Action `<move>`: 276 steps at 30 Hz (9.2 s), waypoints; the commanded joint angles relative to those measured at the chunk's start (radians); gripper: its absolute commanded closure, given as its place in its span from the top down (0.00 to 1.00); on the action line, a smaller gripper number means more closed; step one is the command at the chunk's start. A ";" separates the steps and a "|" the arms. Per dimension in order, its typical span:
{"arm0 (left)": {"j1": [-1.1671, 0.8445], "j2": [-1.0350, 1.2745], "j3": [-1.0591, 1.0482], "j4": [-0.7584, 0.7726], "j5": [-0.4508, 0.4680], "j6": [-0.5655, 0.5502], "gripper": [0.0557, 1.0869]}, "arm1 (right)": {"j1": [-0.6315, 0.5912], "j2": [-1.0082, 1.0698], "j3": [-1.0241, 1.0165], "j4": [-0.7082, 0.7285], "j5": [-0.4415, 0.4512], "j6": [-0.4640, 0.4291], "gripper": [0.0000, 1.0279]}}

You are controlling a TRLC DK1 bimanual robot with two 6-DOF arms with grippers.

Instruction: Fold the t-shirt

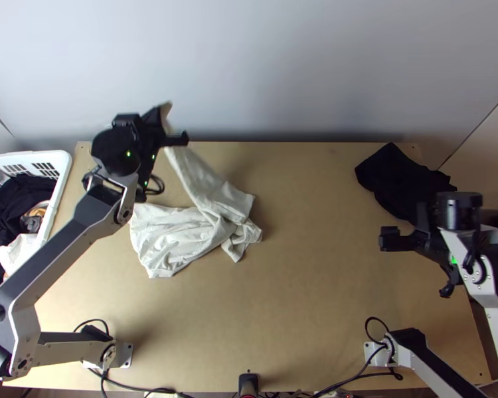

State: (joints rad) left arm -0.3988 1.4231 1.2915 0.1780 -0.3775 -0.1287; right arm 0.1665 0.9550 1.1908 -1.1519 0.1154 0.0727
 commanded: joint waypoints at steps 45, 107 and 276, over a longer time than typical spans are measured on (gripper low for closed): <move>0.337 -0.504 -0.448 -0.943 0.276 0.189 0.94 | 0.530 1.053 0.372 0.416 -0.352 -0.030 0.90; -0.222 -0.181 -0.488 -0.881 0.302 0.167 0.93 | 0.357 0.674 0.392 0.241 -0.384 -0.068 0.03; -0.350 0.051 -0.132 -0.870 0.468 0.080 0.95 | 0.192 0.709 0.122 0.687 -0.218 -0.140 0.03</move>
State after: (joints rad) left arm -0.6304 1.4551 1.2022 -0.6361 0.0689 -0.0494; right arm 0.3565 1.6829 1.3197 -0.4709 -0.0959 -0.0803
